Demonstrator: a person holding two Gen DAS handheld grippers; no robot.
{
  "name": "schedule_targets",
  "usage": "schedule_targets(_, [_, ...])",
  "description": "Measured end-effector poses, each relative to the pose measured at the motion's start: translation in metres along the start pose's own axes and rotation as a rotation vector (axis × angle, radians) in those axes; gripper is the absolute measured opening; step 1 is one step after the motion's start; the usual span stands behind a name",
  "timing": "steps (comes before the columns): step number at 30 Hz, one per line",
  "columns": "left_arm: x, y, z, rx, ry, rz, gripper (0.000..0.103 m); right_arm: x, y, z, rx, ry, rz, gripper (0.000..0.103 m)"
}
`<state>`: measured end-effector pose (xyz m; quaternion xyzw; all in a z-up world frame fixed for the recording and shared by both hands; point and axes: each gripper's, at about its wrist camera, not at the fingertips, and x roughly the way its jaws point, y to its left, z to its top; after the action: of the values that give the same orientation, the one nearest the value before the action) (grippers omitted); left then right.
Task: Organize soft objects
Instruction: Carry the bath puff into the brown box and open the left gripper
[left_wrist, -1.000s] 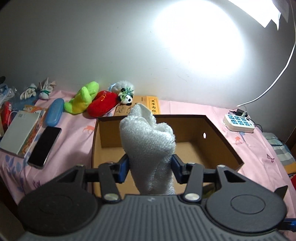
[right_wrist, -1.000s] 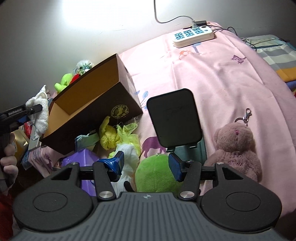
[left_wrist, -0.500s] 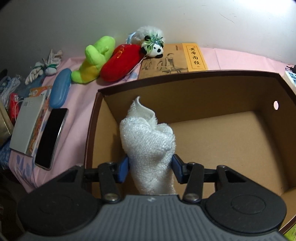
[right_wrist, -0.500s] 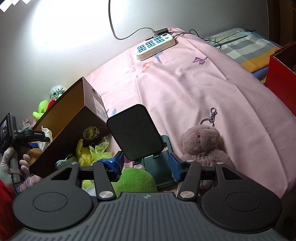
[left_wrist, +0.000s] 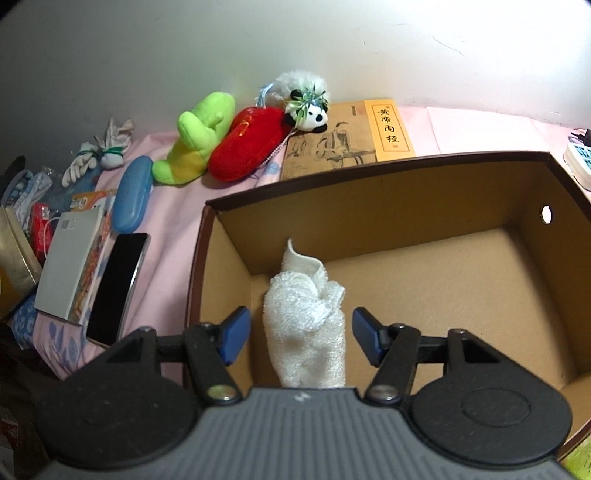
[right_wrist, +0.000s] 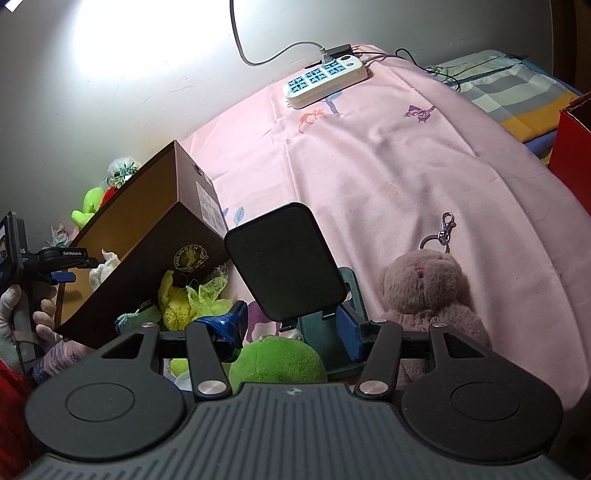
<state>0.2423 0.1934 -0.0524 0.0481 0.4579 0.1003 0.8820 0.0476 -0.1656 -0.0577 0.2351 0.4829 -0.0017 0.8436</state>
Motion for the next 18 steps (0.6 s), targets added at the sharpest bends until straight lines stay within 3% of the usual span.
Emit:
schedule_targets(9, [-0.081,-0.01,-0.034,-0.009,-0.093,-0.123,0.067,0.018,0.004,0.002,-0.047,0.097,0.081,0.039])
schedule_targets(18, [-0.133,-0.043,-0.096,-0.007,-0.085,-0.279,0.068,0.024,-0.001,-0.003,-0.102,0.183,0.113,0.04])
